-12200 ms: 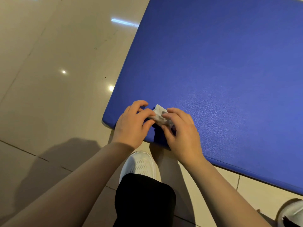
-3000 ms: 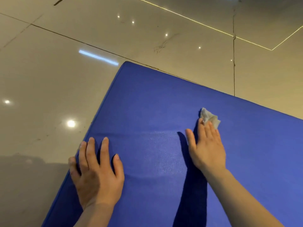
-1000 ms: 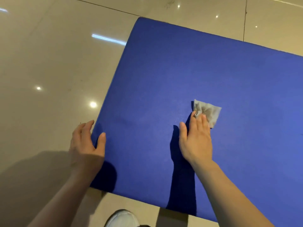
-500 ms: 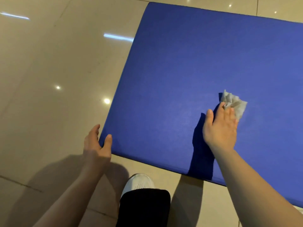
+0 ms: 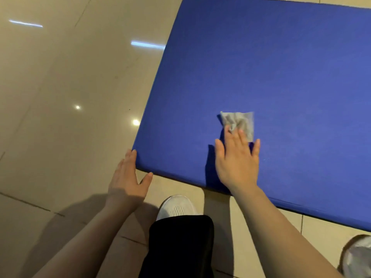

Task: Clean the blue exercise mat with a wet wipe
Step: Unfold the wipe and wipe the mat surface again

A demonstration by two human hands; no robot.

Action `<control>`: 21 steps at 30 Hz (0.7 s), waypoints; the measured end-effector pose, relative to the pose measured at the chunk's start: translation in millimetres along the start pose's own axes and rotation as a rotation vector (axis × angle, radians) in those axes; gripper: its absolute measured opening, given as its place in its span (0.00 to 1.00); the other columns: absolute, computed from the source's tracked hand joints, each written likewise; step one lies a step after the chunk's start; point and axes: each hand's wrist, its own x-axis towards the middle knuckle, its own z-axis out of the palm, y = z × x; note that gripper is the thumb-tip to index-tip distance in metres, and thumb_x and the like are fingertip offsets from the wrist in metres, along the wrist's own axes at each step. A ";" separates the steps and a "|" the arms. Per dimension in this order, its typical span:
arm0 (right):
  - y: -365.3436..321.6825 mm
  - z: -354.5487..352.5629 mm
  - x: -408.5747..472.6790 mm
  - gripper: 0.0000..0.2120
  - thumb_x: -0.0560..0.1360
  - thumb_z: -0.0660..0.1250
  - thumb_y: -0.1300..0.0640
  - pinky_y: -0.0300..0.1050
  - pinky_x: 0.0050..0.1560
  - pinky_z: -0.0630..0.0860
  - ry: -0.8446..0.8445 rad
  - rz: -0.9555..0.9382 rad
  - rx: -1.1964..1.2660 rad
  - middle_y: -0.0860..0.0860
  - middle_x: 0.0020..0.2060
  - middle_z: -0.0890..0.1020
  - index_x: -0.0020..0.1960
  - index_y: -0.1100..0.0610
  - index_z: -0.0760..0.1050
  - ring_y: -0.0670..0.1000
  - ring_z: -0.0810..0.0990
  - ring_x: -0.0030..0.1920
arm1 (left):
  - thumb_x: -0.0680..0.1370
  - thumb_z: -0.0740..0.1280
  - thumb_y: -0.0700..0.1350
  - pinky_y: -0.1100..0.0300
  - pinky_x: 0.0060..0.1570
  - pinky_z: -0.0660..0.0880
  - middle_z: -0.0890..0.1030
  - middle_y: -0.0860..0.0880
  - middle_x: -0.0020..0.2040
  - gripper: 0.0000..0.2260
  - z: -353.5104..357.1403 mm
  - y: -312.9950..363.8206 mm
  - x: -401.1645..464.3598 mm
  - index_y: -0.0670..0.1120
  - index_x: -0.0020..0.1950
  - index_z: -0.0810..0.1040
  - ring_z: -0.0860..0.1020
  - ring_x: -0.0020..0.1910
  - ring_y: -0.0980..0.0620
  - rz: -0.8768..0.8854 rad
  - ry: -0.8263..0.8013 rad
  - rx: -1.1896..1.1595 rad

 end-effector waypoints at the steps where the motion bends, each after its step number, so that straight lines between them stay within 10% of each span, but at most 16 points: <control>1: 16.6 -8.7 -1.0 0.28 0.83 0.44 0.44 0.55 0.75 0.35 0.008 0.129 0.016 0.49 0.79 0.52 0.80 0.52 0.48 0.48 0.45 0.79 | 0.75 0.70 0.51 0.42 0.67 0.68 0.67 0.44 0.73 0.34 0.3 1.7 0.3 0.46 0.76 0.58 0.67 0.71 0.42 0.002 -0.007 0.006; 5: 21.0 -14.6 -16.0 0.29 0.83 0.46 0.44 0.53 0.77 0.40 0.013 0.269 0.116 0.52 0.80 0.51 0.80 0.55 0.48 0.52 0.44 0.79 | 0.76 0.70 0.49 0.48 0.73 0.61 0.57 0.47 0.79 0.38 2.6 10.2 -4.8 0.46 0.79 0.52 0.59 0.76 0.45 -0.010 0.013 0.068; 13: -41.3 18.4 -68.8 0.35 0.78 0.29 0.38 0.48 0.76 0.34 -0.292 -0.481 0.054 0.44 0.79 0.53 0.80 0.48 0.51 0.44 0.44 0.78 | 0.74 0.72 0.45 0.49 0.73 0.59 0.58 0.45 0.79 0.39 1.4 2.9 -5.7 0.43 0.79 0.54 0.59 0.76 0.44 0.020 0.022 0.103; 16: 12.2 10.9 -64.8 0.27 0.82 0.44 0.44 0.56 0.72 0.51 -0.065 -0.300 -0.064 0.50 0.71 0.72 0.74 0.53 0.67 0.52 0.68 0.73 | 0.75 0.71 0.45 0.49 0.73 0.59 0.56 0.47 0.79 0.39 0.8 1.5 -8.2 0.45 0.80 0.52 0.58 0.77 0.45 0.032 0.024 0.124; 21: 59.2 -6.1 -74.9 0.35 0.78 0.39 0.39 0.47 0.75 0.39 -0.067 0.012 -0.041 0.52 0.77 0.61 0.79 0.53 0.57 0.52 0.53 0.78 | 0.75 0.71 0.45 0.49 0.73 0.59 0.56 0.48 0.79 0.39 3.5 6.0 -9.7 0.46 0.80 0.52 0.58 0.77 0.46 -0.002 0.022 0.040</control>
